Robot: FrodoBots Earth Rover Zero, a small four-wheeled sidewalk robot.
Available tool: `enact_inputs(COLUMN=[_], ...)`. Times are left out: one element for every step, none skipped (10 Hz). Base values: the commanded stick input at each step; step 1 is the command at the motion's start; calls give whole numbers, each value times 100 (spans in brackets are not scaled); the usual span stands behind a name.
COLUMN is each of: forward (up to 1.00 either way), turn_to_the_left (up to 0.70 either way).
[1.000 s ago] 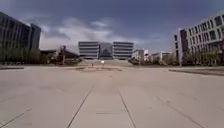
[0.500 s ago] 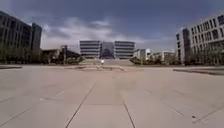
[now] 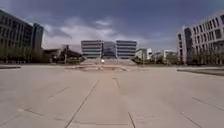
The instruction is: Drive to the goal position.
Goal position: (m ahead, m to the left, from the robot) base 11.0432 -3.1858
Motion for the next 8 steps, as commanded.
enact_inputs(forward=[100, 100, 100, 100, 100, 100, 100, 100], turn_to_the_left=[-1, -1, -1, -1, -1, -1, -1, -1])
